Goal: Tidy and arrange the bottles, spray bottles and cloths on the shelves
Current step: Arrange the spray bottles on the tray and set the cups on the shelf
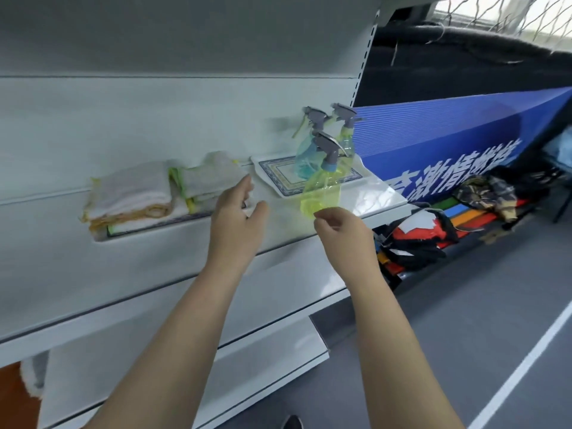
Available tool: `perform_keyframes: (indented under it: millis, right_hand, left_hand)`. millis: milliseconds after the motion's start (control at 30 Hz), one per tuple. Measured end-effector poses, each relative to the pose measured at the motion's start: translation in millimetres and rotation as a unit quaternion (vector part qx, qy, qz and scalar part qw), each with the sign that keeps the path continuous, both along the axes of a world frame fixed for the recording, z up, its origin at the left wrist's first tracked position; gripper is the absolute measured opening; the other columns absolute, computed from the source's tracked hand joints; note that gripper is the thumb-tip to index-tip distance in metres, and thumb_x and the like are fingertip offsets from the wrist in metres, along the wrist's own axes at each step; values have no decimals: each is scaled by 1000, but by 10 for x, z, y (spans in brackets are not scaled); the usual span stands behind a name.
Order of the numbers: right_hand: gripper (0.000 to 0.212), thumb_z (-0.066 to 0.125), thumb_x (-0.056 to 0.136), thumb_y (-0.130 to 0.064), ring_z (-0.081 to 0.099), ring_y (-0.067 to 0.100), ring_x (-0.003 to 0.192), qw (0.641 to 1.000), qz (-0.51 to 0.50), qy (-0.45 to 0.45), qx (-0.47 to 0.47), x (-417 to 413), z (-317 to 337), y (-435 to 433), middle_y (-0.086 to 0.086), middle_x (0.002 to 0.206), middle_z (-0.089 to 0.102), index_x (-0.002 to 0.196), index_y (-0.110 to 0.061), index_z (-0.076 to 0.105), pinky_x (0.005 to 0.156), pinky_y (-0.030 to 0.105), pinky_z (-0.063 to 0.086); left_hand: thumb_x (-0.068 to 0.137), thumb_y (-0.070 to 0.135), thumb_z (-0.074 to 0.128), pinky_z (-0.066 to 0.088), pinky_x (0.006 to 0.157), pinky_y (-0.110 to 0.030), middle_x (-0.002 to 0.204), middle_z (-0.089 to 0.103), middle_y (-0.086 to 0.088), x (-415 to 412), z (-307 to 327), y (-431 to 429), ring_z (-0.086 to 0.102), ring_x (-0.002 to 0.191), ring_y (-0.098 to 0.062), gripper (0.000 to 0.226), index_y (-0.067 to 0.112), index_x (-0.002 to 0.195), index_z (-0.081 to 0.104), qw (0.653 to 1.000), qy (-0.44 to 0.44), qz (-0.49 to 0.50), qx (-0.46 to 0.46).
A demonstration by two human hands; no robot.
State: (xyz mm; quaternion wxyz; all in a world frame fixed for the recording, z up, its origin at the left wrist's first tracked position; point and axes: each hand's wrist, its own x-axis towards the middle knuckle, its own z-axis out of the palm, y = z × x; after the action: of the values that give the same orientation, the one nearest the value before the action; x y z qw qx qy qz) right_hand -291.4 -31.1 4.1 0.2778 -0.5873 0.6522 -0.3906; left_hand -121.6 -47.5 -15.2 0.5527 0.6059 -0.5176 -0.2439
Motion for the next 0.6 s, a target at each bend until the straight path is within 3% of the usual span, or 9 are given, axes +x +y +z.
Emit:
perform_keyframes:
  millis: [133, 200, 300, 433, 600]
  right_hand:
    - [21, 52, 94, -27, 66, 10, 87, 999, -35, -39, 4, -386, 14, -141, -7, 99, 72, 110, -28, 66, 69, 28, 53]
    - [22, 51, 94, -27, 65, 9, 86, 998, -38, -42, 3, -544, 19, -285, -7, 99, 71, 112, -28, 65, 63, 24, 48]
    - [24, 50, 94, -28, 65, 9, 88, 998, -32, -57, -10, -806, 43, -625, -9, 100, 71, 113, -27, 65, 68, 25, 49]
    - [22, 51, 94, -28, 67, 11, 88, 997, 6, -70, -18, -1112, 40, -1146, -9, 97, 71, 111, -27, 66, 72, 26, 50]
    - [18, 53, 94, -26, 67, 12, 89, 993, 90, -74, -2, -1360, 30, -1625, -9, 97, 71, 106, -29, 66, 72, 26, 49]
  left_hand:
    - [83, 44, 62, 35, 114, -38, 147, 48, 1, -426, 5, -197, 42, 136, -13, 72, 21, 148, 43, 995, -55, -72, 32]
    - [84, 48, 65, 32, 116, -36, 152, 41, 1, -611, -6, -334, 37, 140, -14, 79, 23, 152, 35, 992, -81, -77, 59]
    - [83, 50, 70, 30, 116, -32, 157, 34, 1, -899, -96, -584, 34, 143, -14, 92, 25, 157, 21, 992, -57, -69, 87]
    - [66, 68, 70, 37, 113, -41, 149, 45, 2, -1179, -211, -919, 43, 136, -14, 109, 29, 155, 22, 996, -22, -4, 88]
    - [78, 50, 74, 39, 108, -31, 145, 51, 12, -1449, -287, -1118, 48, 131, -10, 97, 39, 156, 16, 994, 0, 72, 85]
